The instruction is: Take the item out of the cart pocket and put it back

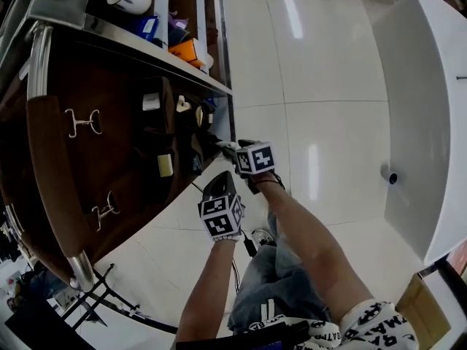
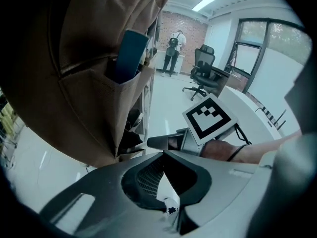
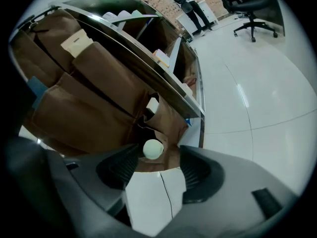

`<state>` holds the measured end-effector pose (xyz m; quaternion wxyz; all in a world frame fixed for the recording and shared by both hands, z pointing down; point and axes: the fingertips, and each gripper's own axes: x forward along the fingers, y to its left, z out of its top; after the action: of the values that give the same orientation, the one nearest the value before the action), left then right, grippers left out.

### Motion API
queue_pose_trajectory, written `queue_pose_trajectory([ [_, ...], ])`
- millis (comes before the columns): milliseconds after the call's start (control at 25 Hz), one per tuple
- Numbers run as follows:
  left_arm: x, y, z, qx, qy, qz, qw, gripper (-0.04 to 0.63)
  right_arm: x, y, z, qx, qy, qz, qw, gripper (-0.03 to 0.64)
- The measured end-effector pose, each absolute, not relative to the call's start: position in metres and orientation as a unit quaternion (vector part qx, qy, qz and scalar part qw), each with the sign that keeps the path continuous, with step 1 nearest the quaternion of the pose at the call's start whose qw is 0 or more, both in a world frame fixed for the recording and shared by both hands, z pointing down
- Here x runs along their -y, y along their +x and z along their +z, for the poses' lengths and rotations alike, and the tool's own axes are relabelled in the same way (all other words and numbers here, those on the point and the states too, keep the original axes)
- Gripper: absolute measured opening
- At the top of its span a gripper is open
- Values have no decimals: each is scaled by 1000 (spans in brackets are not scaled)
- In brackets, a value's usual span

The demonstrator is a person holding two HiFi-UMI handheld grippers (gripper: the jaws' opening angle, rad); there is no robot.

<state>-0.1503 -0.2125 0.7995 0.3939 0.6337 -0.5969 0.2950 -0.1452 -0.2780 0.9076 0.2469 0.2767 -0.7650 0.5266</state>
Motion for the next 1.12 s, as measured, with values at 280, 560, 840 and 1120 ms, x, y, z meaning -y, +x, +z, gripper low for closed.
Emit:
queue_pose_trajectory([
  [280, 180, -139, 744, 593, 670, 260, 364, 2, 259, -96, 810, 829, 300, 424, 206, 296],
  [560, 83, -158, 661, 612, 675, 203, 360, 2, 173, -82, 687, 855, 318, 372, 170, 296],
  [840, -18, -178, 560, 629, 692, 122, 334, 2, 78, -71, 566, 886, 323, 301, 143, 253],
  [1120, -75, -156, 453, 621, 725, 28, 297, 2, -2, -67, 438, 911, 296, 264, 115, 102],
])
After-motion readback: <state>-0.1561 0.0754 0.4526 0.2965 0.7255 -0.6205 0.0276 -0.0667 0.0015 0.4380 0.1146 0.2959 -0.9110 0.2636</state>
